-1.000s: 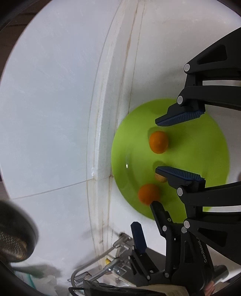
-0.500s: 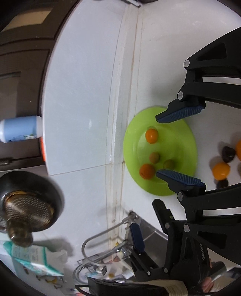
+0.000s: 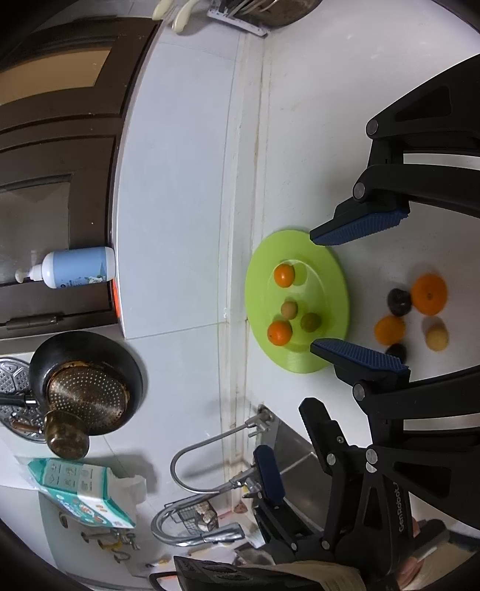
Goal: Organize fruits
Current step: 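Withdraw both open tools from the plate back toward the fruits, then grasp a tan round fruit with the left tool while the right tool grasps a large orange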
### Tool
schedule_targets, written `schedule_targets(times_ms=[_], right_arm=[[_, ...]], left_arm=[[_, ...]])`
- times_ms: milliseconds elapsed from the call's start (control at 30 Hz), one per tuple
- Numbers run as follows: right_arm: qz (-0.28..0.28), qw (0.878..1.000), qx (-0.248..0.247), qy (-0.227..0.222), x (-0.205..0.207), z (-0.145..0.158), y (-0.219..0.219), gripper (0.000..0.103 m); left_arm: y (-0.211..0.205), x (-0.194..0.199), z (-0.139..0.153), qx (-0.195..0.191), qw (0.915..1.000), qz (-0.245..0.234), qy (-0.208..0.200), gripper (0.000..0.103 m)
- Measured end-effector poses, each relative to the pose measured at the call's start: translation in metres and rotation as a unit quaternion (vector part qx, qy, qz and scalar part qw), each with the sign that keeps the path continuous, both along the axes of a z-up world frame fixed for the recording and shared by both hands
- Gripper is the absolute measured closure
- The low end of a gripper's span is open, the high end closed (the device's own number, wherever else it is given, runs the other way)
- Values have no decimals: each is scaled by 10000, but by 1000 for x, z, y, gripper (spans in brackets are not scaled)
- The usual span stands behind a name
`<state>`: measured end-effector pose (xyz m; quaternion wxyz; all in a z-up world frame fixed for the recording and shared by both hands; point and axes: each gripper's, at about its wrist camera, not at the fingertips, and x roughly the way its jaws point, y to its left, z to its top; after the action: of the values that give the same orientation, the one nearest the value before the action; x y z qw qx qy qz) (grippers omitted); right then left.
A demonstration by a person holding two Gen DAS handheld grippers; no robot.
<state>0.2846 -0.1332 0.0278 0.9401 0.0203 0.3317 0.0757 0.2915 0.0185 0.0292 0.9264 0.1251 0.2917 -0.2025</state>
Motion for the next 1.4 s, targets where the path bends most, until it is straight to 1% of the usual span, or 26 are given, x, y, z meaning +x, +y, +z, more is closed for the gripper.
schedule_targets(times_ms=[67, 233, 367, 467, 700, 1000, 1100, 1233, 1400], right_arm=[[7, 10000, 14, -33, -8, 1, -1, 50], [-8, 9998, -98, -170, -27, 2, -3, 50], [12, 9996, -237, -150, -39, -2, -2, 50], [37, 9995, -312, -66, -47, -9, -3, 50], [209, 9983, -509, 183, -58, -25, 1, 50], [489, 9953, -695, 472, -63, -42, 5, 50], [595, 9938, -780, 530, -63, -48, 7, 50], [740, 9917, -832, 643, -61, -57, 10, 50], [867, 9892, -847, 828, -53, -71, 11, 50]], left_arm=[[0, -8, 0, -35, 10000, -29, -44, 27], [-1, -25, -9, -69, 9999, -119, 8, 27], [-2, -33, -21, -1, 9998, -173, 84, 27], [-3, -40, -29, 2, 9996, -246, 113, 27], [-7, -55, -47, 145, 9983, -565, 74, 27], [-14, -64, -69, 307, 9937, -1072, 140, 28], [-17, -64, -77, 352, 9915, -1232, 219, 30], [-20, -61, -87, 421, 9896, -1330, 341, 33], [-22, -50, -100, 404, 9873, -1399, 641, 41]])
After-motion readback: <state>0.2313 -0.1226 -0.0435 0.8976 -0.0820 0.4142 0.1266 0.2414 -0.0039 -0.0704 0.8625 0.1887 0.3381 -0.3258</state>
